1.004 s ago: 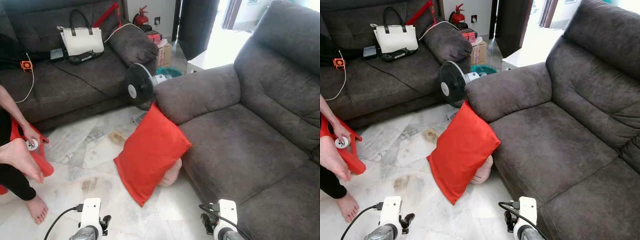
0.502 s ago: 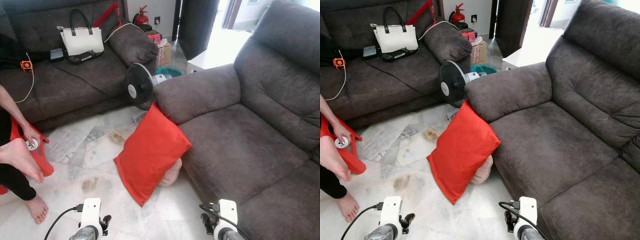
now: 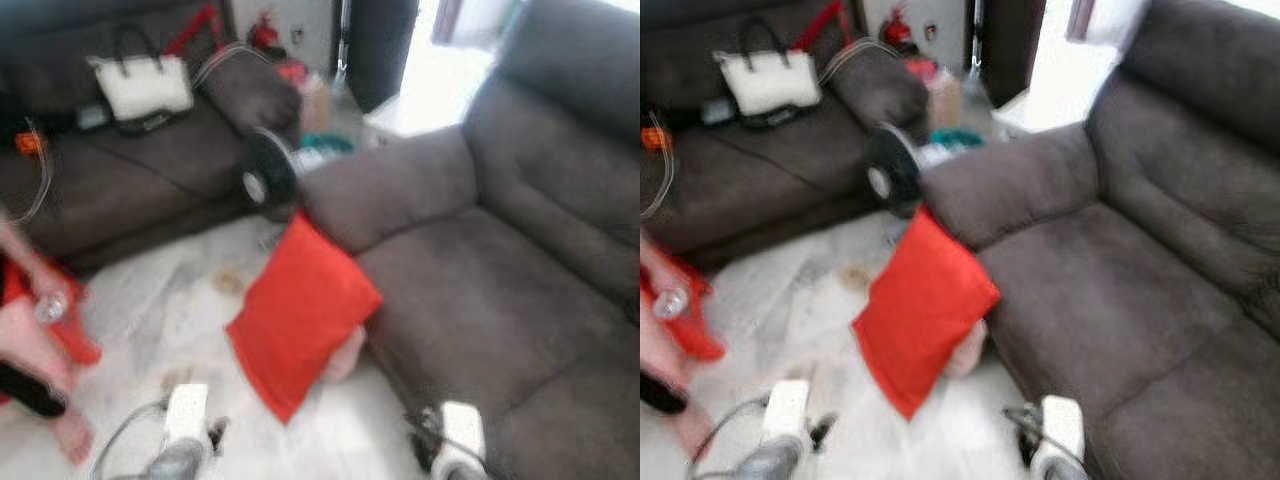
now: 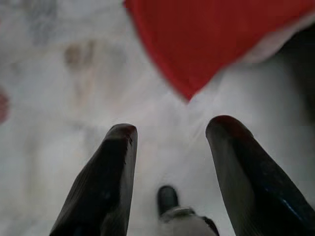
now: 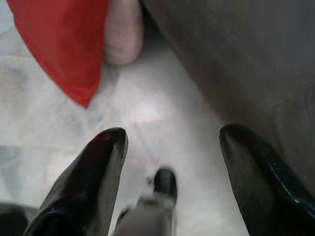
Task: Move the pillow to the sofa from floor
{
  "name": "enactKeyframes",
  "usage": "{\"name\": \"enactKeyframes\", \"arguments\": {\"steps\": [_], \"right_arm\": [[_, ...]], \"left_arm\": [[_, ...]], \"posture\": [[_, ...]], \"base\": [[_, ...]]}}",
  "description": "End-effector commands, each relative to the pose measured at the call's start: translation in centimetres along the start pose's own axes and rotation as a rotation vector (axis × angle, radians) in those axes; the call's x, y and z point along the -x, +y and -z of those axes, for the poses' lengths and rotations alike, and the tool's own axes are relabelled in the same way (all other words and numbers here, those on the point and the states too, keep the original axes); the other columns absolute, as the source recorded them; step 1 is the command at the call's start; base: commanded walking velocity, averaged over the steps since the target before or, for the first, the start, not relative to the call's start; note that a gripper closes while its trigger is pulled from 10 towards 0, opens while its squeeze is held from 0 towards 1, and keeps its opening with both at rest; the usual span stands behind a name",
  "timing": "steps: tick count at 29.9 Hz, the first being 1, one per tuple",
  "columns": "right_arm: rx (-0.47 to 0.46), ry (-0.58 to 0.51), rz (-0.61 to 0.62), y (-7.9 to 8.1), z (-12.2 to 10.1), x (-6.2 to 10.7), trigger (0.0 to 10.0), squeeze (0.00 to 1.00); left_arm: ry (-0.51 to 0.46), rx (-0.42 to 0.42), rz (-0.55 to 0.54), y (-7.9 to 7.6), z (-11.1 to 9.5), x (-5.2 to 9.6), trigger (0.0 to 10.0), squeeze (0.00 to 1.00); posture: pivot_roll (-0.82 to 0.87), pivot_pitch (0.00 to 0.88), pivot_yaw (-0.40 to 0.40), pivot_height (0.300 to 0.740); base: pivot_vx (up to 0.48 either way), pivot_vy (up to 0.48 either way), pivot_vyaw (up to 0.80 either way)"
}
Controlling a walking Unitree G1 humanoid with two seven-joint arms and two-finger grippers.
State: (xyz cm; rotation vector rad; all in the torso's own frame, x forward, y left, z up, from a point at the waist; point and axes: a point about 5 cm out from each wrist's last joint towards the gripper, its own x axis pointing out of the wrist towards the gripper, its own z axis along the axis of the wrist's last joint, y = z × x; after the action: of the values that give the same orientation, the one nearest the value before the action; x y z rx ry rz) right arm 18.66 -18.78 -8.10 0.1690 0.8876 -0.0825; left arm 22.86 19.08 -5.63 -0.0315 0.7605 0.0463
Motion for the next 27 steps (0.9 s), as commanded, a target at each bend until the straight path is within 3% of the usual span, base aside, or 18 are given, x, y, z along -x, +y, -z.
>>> {"name": "enactKeyframes", "arguments": {"steps": [1, 8, 17, 22, 27], "right_arm": [[-0.008, -0.030, -0.035, 1.36, -0.76, -0.30, 10.0, 0.00], [-0.011, -0.025, -0.037, 1.38, -0.71, -0.30, 10.0, 0.00], [-0.006, -0.013, -0.041, 1.41, -0.62, -0.31, 10.0, 0.00], [0.001, -0.012, -0.041, 1.40, -0.62, -0.31, 10.0, 0.00], [-0.003, -0.019, -0.037, 1.38, -0.70, -0.31, 10.0, 0.00]], "left_arm": [[0.070, 0.015, -0.045, 1.63, 2.15, 0.72, 10.0, 0.00], [0.071, 0.013, -0.044, 1.63, 2.16, 0.72, 10.0, 0.00], [0.071, 0.009, -0.043, 1.65, 2.18, 0.73, 10.0, 0.00], [0.068, 0.010, -0.048, 1.67, 2.17, 0.73, 10.0, 0.00], [0.067, 0.007, -0.048, 1.66, 2.12, 0.72, 10.0, 0.00]], "posture": [[0.10, 0.058, -0.025, 0.740], [0.10, 0.057, -0.024, 0.740], [0.10, 0.051, -0.023, 0.740], [0.10, 0.047, -0.023, 0.740], [0.10, 0.050, -0.024, 0.740]], "base": [[0.304, 0.000, 0.00], [0.299, 0.000, 0.00], [0.292, 0.000, -0.78], [0.000, 0.000, -0.75], [0.000, 0.000, 0.00]]}}
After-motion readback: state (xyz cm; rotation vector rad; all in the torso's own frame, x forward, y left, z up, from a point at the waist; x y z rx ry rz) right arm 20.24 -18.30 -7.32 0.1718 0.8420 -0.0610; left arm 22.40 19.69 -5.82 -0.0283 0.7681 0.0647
